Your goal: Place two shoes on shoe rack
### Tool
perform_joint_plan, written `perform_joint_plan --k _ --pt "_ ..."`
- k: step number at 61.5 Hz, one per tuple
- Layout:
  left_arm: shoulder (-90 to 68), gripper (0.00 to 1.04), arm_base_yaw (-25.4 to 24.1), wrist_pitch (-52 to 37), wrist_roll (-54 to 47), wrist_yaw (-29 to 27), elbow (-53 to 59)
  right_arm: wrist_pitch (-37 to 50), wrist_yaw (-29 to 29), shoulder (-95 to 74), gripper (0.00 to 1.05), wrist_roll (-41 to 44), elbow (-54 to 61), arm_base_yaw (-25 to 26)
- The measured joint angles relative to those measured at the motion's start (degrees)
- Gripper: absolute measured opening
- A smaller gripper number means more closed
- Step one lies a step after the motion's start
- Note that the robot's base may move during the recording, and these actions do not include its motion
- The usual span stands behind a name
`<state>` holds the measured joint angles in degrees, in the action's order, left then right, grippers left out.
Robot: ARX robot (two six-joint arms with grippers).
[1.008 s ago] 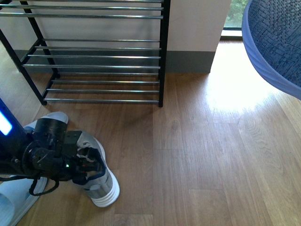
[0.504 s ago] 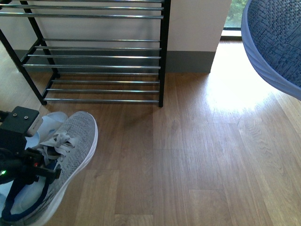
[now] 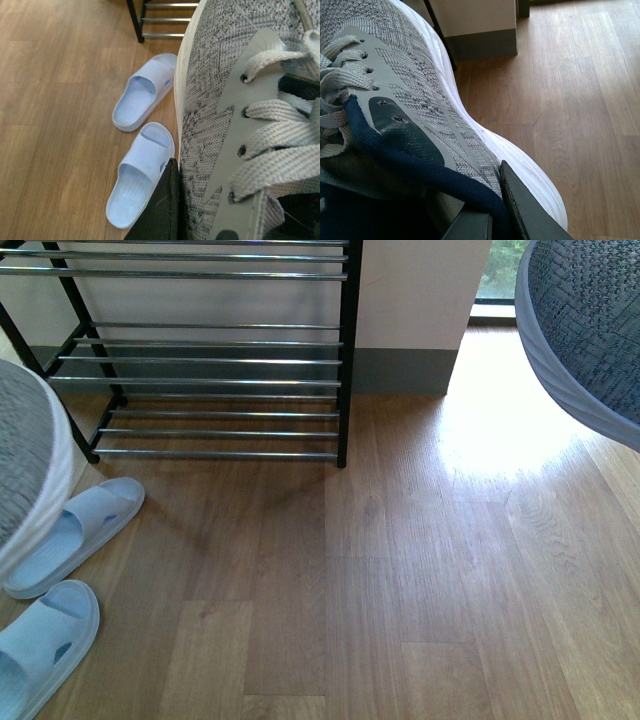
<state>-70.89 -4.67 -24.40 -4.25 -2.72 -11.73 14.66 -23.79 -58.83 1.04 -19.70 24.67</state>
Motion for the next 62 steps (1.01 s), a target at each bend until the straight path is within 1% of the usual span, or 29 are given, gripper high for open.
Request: perform_joint_plan --k 11,19,62 --pt "13.79 0.03 -4.79 7.15 2.86 0.37 0.63 0.0 -0.02 0.0 0.01 0.0 0.0 0.0" --pt "20.06 0.03 -7.1 9.77 4.42 1.14 0.83 0.0 0.0 0.0 0.01 0.0 0.0 0.0" --pt "21.14 0.03 -7.5 10.03 5.25 1.36 1.2 0.0 -0.04 0.02 0.01 0.0 0.0 0.0"
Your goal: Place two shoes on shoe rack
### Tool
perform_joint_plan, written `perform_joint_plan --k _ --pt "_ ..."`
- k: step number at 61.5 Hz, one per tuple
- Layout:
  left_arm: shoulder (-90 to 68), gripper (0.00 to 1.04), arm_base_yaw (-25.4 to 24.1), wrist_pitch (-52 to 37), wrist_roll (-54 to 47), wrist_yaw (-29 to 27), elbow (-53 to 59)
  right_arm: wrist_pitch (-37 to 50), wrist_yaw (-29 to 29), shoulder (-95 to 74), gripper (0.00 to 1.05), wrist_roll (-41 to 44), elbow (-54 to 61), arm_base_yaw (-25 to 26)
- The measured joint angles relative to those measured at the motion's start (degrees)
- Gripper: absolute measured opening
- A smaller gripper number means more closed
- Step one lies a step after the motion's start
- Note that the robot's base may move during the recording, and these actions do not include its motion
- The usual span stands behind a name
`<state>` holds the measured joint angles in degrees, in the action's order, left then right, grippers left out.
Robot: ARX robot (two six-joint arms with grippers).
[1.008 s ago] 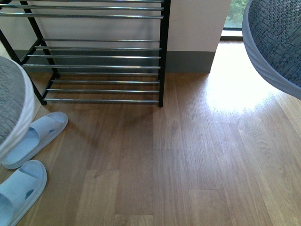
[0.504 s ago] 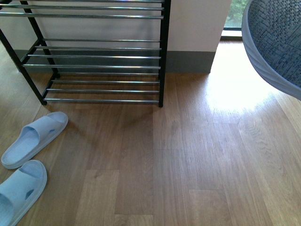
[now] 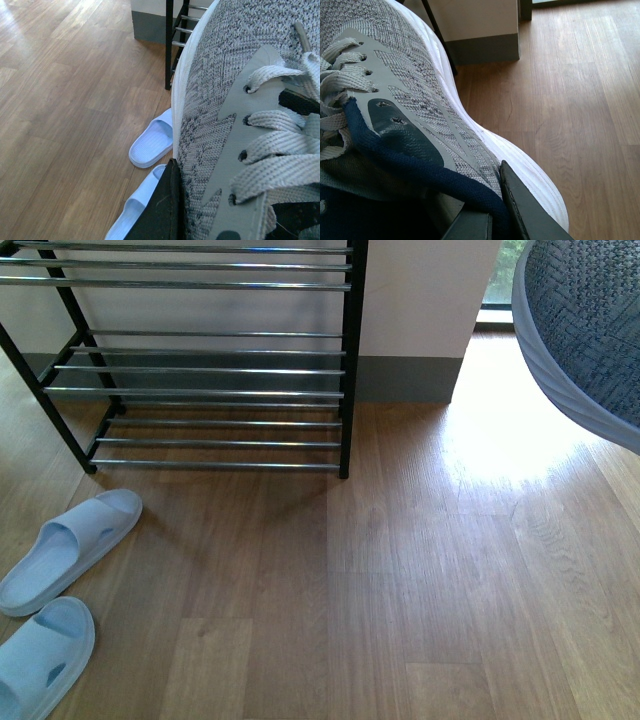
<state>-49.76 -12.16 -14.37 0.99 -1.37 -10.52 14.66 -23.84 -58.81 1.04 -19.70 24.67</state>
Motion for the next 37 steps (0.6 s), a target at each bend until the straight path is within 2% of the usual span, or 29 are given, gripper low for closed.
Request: perform_joint_plan --k 37 --pt "0.02 0.03 0.0 0.02 0.04 0.57 0.04 0.0 0.57 -0.02 0.01 0.0 0.0 0.11"
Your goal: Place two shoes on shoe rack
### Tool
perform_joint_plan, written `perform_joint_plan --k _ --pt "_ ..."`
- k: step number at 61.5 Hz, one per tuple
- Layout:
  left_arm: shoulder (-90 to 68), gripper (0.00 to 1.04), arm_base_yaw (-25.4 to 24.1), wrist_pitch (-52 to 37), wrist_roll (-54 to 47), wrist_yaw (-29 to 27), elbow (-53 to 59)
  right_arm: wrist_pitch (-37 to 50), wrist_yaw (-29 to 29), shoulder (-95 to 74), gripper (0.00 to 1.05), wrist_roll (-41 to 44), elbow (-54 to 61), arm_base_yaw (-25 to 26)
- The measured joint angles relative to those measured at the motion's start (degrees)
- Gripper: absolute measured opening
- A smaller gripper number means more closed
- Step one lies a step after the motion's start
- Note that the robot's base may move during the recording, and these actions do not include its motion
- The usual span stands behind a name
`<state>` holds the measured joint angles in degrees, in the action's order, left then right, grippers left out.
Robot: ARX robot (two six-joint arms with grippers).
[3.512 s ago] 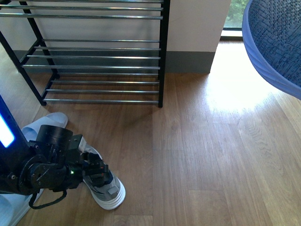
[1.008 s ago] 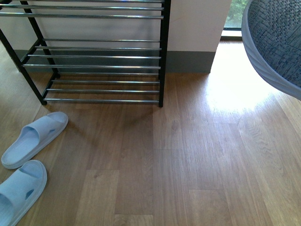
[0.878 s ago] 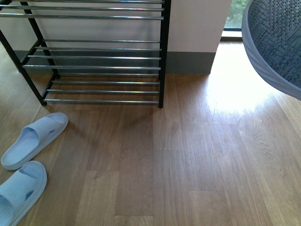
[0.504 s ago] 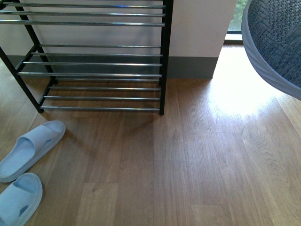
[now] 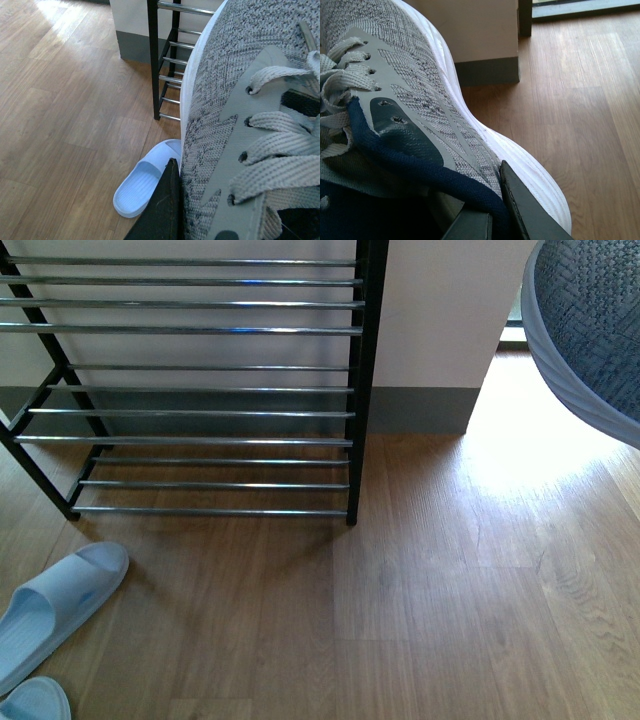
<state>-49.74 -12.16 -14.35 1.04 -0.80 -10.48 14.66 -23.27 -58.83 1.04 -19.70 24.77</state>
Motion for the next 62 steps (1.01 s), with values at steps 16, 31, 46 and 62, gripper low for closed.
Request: perform_joint_plan --k 16,31,46,62 --pt "-0.09 0.03 0.0 0.04 0.11 -0.26 0.07 0.0 -0.22 0.0 0.01 0.0 0.0 0.0" --pt "-0.11 0.03 -0.24 0.07 0.13 -1.18 0.13 -0.02 -1.55 0.07 0.01 -0.04 0.04 -0.39" --pt "-0.04 0.03 -0.24 0.07 0.17 -0.31 0.15 -0.04 -0.55 0.04 0.01 -0.02 0.09 -0.33" --pt "-0.07 0.03 -0.24 0.07 0.17 -0.52 0.15 -0.04 -0.59 0.07 0.01 -0.04 0.09 -0.26"
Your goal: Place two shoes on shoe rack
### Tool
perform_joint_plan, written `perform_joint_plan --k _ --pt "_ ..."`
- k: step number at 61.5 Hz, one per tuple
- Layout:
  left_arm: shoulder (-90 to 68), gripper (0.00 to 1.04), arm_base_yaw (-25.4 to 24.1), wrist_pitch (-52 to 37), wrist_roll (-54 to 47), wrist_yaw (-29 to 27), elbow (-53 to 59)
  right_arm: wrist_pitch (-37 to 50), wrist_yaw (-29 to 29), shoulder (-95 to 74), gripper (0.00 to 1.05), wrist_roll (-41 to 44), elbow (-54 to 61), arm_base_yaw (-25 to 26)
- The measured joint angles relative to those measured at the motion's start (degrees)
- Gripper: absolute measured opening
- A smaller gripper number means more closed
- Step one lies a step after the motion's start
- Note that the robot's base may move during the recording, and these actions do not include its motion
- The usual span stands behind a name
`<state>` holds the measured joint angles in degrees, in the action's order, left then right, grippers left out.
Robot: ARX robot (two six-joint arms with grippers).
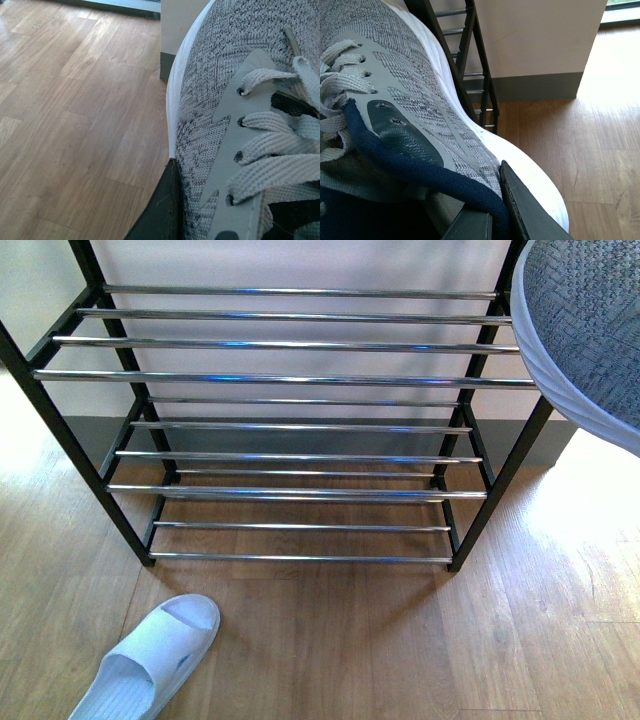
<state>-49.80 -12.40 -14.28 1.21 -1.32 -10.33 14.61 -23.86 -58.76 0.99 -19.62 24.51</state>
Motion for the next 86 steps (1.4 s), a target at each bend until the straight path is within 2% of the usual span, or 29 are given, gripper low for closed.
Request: perform_joint_plan --k 86 --pt "0.04 0.03 0.0 0.02 0.11 0.02 0.11 0.0 0.04 0.0 0.01 -0.09 0.2 0.0"
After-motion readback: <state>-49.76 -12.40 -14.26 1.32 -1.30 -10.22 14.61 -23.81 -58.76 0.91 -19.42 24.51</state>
